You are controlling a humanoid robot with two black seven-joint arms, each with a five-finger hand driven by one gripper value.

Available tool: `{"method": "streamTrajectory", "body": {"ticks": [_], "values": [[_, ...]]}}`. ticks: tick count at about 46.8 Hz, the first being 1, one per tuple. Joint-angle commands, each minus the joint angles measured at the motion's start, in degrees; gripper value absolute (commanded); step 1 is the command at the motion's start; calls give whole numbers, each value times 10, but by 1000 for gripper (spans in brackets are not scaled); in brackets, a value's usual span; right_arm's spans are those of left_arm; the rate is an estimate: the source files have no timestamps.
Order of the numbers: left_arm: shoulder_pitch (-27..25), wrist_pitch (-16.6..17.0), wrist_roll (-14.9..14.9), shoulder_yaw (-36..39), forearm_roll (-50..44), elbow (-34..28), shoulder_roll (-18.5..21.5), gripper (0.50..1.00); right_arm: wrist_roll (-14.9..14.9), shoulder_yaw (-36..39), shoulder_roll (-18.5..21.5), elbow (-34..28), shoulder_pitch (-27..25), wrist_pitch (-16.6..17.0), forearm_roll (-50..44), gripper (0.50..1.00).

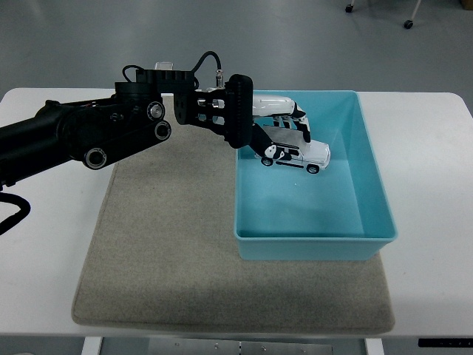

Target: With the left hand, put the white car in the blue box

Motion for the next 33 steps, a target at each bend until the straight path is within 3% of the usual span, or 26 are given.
{"method": "streamTrajectory", "body": {"ticks": [1, 7, 12, 20, 33], "values": [[6, 4, -1, 0, -1, 0, -3, 803, 0, 0, 0, 0, 0, 0, 0, 936], [11, 4, -1, 0, -3, 0, -3, 953, 0, 0, 0, 0, 0, 0, 0, 936], [12, 3, -1, -1, -14, -2, -3, 996, 0, 0, 0, 0, 0, 0, 0, 936], [12, 4, -1, -12, -46, -2, -2, 999, 0, 0, 0, 1, 0, 0, 0, 936], [13, 2, -1, -40, -311, 17, 40, 999, 0, 0, 0, 0, 0, 0, 0, 936]]}}
